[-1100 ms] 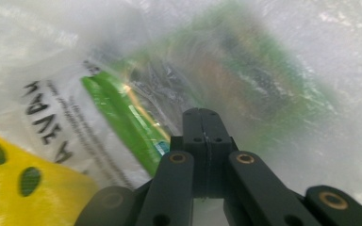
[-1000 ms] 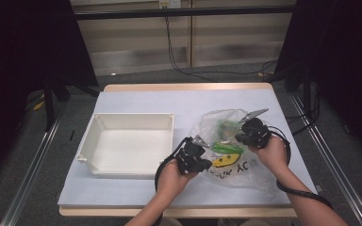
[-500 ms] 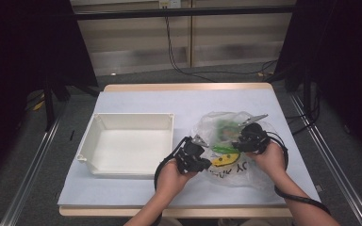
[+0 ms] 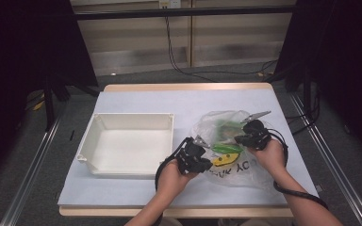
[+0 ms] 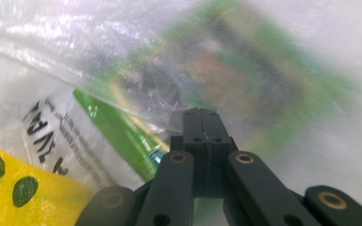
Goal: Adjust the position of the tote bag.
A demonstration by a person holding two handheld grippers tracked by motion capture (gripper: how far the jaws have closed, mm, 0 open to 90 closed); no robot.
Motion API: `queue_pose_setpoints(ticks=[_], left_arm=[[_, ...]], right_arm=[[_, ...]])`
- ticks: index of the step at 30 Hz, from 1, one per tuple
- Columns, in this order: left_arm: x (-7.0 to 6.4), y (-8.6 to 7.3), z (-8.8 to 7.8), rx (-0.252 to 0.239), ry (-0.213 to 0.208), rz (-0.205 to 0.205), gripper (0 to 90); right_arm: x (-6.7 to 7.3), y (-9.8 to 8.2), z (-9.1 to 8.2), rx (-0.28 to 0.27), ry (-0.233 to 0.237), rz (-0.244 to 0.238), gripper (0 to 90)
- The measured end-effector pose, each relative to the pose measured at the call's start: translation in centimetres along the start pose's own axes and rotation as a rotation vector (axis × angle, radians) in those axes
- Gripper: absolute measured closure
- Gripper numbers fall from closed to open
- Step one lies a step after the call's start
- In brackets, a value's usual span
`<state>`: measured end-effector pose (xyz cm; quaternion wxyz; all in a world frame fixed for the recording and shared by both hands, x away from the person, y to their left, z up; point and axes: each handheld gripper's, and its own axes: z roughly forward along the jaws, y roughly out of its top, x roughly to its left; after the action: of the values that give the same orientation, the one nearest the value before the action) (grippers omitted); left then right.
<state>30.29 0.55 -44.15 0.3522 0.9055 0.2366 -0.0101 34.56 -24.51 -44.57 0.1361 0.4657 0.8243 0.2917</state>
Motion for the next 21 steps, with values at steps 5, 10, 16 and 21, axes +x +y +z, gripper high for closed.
queue_pose_setpoints(ticks=[5,10,16,21], left_arm=[[0.1,0.0,0.0,0.021,-0.003,0.019,79.4],[0.5,-0.1,0.1,0.045,0.003,0.022,81.7],[0.8,-0.1,0.3,0.049,0.016,0.002,86.5],[1.0,0.0,0.7,0.061,0.003,0.005,90.0]], right_arm=[[-1.3,1.6,-1.1,-0.037,-0.022,0.016,90.0],[-2.5,2.9,-1.4,-0.065,-0.022,0.047,90.0],[-3.6,3.4,-1.2,-0.082,-0.026,0.062,90.0],[-4.5,3.7,-1.3,-0.1,-0.037,0.067,90.0]])
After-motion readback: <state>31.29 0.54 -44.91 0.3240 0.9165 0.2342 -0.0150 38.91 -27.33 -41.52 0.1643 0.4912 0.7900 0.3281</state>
